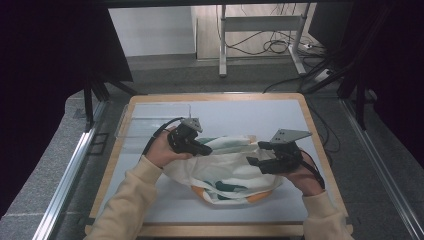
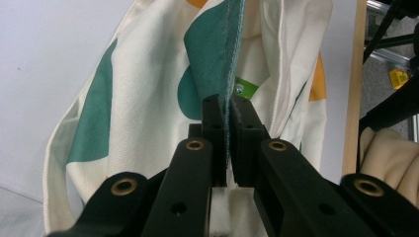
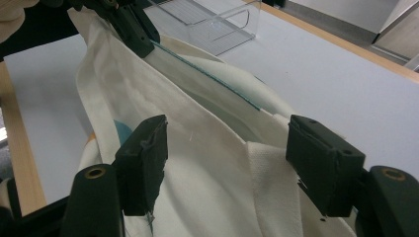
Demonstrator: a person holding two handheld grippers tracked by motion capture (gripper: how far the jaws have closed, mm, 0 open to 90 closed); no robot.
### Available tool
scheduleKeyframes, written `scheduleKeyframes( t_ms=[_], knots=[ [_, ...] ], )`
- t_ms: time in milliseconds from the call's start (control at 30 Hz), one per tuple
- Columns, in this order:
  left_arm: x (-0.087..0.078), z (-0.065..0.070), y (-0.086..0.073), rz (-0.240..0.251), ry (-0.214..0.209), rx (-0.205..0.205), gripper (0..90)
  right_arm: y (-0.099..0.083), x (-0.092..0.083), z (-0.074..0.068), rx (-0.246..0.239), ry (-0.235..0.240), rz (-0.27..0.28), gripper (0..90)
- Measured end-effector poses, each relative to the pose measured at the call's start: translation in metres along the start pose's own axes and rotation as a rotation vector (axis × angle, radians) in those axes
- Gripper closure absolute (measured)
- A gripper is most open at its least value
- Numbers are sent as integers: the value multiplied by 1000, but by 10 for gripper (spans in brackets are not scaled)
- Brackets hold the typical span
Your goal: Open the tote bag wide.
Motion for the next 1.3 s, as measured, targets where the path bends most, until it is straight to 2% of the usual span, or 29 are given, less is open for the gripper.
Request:
scheduleKeyframes(
  t_ms=[267,600,1033,1300],
  knots=[
    [-2,-1,2,4,9,1,872,3,2,-4,-12,10,1,324],
    [-1,-3,4,-7,7,21,873,14,9,-8,-37,30,-7,330],
    [-1,-2,4,-5,15,13,873,35,38,-19,-104,102,-45,347],
    [0,-2,4,-1,20,12,872,37,59,-25,-132,143,-99,384]
  ],
)
Point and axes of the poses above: each handheld gripper's, and its own axes: x roughly forward along the jaws, y roughly out of its top, z roughly to its right, the point moved 2 cm from there along x, roughly forward along the jaws, and after that the axes turned 8 degrees about -x, right-handed, at the moved point
